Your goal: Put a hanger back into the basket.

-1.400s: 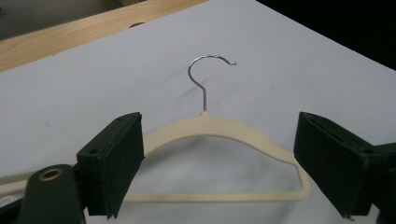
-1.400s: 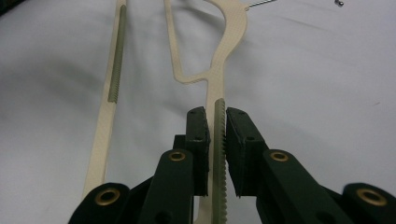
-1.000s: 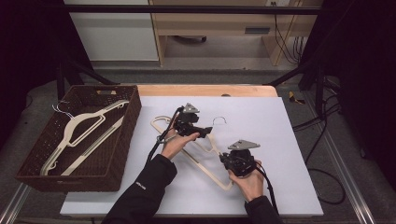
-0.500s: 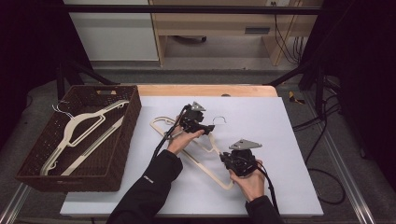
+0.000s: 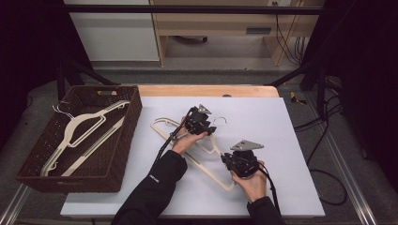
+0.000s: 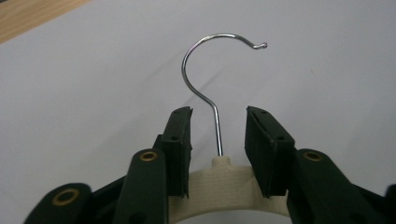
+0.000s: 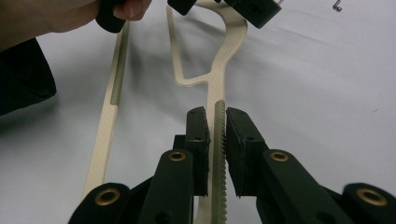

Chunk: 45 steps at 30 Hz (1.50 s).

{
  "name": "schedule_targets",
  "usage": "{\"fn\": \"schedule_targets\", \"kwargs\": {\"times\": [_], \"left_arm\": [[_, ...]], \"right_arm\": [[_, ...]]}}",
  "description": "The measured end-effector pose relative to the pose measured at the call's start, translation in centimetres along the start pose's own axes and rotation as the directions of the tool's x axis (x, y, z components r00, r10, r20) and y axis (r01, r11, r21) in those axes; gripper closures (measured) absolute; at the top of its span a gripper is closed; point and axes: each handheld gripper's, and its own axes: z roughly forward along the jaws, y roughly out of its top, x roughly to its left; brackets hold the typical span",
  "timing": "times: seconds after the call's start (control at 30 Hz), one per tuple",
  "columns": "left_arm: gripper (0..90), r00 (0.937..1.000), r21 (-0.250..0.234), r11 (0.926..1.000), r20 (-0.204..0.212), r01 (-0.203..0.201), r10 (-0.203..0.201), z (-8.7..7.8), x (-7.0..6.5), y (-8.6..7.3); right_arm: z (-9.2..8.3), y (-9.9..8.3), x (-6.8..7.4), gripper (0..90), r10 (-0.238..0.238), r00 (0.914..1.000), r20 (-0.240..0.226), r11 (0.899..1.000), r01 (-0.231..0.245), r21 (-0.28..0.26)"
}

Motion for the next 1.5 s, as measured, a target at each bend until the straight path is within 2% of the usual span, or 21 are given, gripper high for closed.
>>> {"fn": "schedule_targets", "kwargs": {"times": [0.2, 0.27, 0.5, 0.57, 0.63, 0.67, 0.7, 0.73, 0.77, 0.83, 0.87, 0.9, 1.03, 1.07, 1.1, 1.17, 1.27, 1.3, 1.33, 1.4, 1.5], "left_arm": [[75.5, 0.9999, 0.017, 0.9999, 0.014, 0.0, 0.0, 0.3, 0.0, -0.2], [81.4, 1.0, 0.015, 0.9999, 0.006, 0.001, -0.001, 0.3, 0.0, -0.2], [82.7, 0.9999, 0.023, 0.9997, 0.012, 0.002, -0.002, -0.1, 0.0, -0.1], [82.9, 1.0, 0.013, 0.9999, 0.007, 0.001, -0.001, -0.3, 0.0, 0.0], [83.5, 0.9999, 0.0, 0.9999, 0.007, 0.013, -0.013, -1.1, -0.1, 0.2], [87.6, 0.9992, -0.01, 0.9995, 0.028, 0.03, -0.029, -1.3, 0.0, 0.3], [88.6, 0.9992, -0.01, 0.9995, 0.028, 0.03, -0.029, -1.3, 0.0, 0.3], [88.7, 0.9998, -0.002, 0.9999, 0.018, -0.013, 0.013, -1.8, -0.4, 0.4], [88.7, 0.9998, -0.002, 0.9999, 0.018, -0.013, 0.013, -1.8, -0.4, 0.4], [88.8, 0.9996, -0.029, 0.9992, 0.006, -0.029, 0.029, -2.4, -0.8, 0.3], [88.9, 0.9997, -0.035, 0.9991, 0.011, -0.023, 0.023, -2.6, -0.9, 0.2], [88.9, 0.9995, -0.038, 0.9988, 0.008, -0.031, 0.031, -2.8, -0.9, 0.2], [88.9, 0.9996, -0.067, 0.9974, -0.007, -0.027, 0.026, -3.6, -1.0, 0.0], [88.9, 0.9991, -0.072, 0.9969, -0.028, -0.033, 0.031, -4.3, -1.1, -0.1], [88.9, 0.9991, -0.072, 0.9969, -0.028, -0.033, 0.031, -4.3, -1.1, -0.1], [88.9, 0.9989, -0.089, 0.9955, -0.035, -0.034, 0.031, -5.3, -1.3, -0.3], [88.9, 0.9989, -0.107, 0.9937, -0.035, -0.034, 0.031, -5.8, -1.6, -0.5], [88.9, 0.9987, -0.112, 0.993, -0.039, -0.037, 0.033, -6.1, -1.7, -0.6], [89.0, 0.9984, -0.123, 0.9914, -0.041, -0.045, 0.04, -6.7, -2.0, -0.7], [88.9, 0.998, -0.133, 0.9898, -0.044, -0.051, 0.046, -7.3, -2.2, -0.7], [88.9, 0.9974, -0.15, 0.9868, -0.047, -0.062, 0.056, -8.2, -2.6, -0.7]], "right_arm": [[0.0, 0.0, 0.0, 80.1, -0.014, 0.9999, -0.004, 1.0, 0.014, -0.005], [0.0, 0.0, 0.0, 80.1, -0.018, 0.9998, -0.005, 1.0, 0.018, -0.002], [0.1, -0.1, 0.0, 80.0, -0.015, 0.9998, -0.017, 1.0, 0.015, -0.001], [0.1, -0.1, 0.0, 79.9, 0.002, 0.9997, -0.026, 1.0, -0.002, 0.007], [0.1, -0.2, -0.3, 80.0, 0.015, 0.9986, -0.052, 1.0, -0.014, 0.02], [0.2, -0.2, -0.4, 80.5, 0.03, 0.9975, -0.064, 0.999, -0.028, 0.03], [0.2, -0.2, -0.4, 80.5, 0.03, 0.9975, -0.064, 0.999, -0.028, 0.03], [0.2, -0.4, -0.6, 90.0, 0.019, 0.998, -0.06, 1.0, -0.018, 0.008], [0.2, -0.4, -0.6, 90.0, 0.038, 0.9963, -0.077, 0.999, -0.037, 0.014], [0.0, -0.3, -0.8, 90.0, 0.047, 0.9955, -0.082, 0.999, -0.047, 0.006], [0.0, -0.3, -0.9, 90.0, 0.045, 0.9947, -0.092, 0.999, -0.045, -0.004], [-0.2, -0.3, -0.9, 90.0, 0.062, 0.9937, -0.093, 0.998, -0.062, 0.004], [-0.1, -0.3, -1.1, 82.8, 0.062, 0.9921, -0.109, 0.998, -0.064, -0.023], [-0.1, -0.2, -1.0, 79.5, 0.084, 0.9887, -0.124, 0.995, -0.089, -0.037], [-0.1, -0.2, -1.0, 79.5, 0.084, 0.9887, -0.124, 0.995, -0.089, -0.037], [0.1, 0.0, -1.2, 67.4, 0.08, 0.9869, -0.14, 0.993, -0.092, -0.08], [0.0, 0.4, -1.1, 57.6, 0.093, 0.9848, -0.147, 0.987, -0.111, -0.119], [0.0, 0.4, -1.1, 57.6, 0.093, 0.9848, -0.147, 0.987, -0.111, -0.119], [0.0, 0.9, -1.0, 51.2, 0.089, 0.9843, -0.152, 0.982, -0.112, -0.153], [0.2, 1.4, -0.9, 48.6, 0.079, 0.9822, -0.17, 0.978, -0.109, -0.176], [0.6, 2.3, -0.4, 47.1, 0.076, 0.98, -0.184, 0.978, -0.109, -0.177]]}}
